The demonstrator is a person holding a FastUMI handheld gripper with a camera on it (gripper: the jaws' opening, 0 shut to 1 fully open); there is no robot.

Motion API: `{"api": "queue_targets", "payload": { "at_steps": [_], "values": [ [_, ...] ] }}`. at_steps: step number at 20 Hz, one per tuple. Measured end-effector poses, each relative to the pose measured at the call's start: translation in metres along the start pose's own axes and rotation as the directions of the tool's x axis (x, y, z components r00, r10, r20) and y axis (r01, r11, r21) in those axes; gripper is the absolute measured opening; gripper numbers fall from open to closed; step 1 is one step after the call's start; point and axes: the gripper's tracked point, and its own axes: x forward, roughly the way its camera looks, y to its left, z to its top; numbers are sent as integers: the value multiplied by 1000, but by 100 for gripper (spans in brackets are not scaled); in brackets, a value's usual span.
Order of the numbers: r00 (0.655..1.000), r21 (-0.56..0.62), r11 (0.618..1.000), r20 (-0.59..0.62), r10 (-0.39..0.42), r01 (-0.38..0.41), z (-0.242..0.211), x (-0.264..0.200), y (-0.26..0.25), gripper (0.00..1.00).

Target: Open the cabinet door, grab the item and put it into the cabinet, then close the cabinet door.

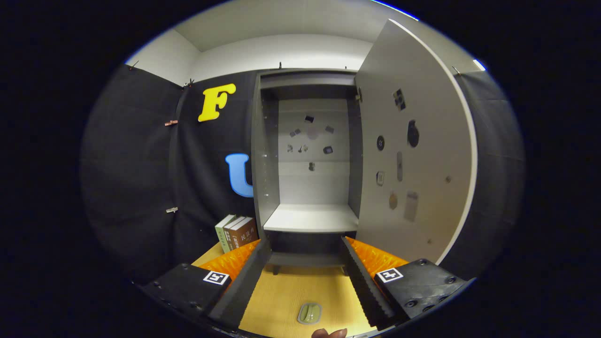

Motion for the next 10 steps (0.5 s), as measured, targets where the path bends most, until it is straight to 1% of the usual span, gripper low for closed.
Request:
{"api": "queue_targets", "payload": {
  "at_steps": [2, 4, 6, 10],
  "values": [
    [998, 9, 1000, -56, -1, 1, -30, 19, 0, 98],
    [991, 40, 999, -135, 11, -5, -72, 33, 7, 98],
    [979, 60, 998, -204, 5, 8, -109, 42, 6, 98],
    [946, 59, 998, -323, -11, 32, -173, 54, 0, 97]
  ]
}}
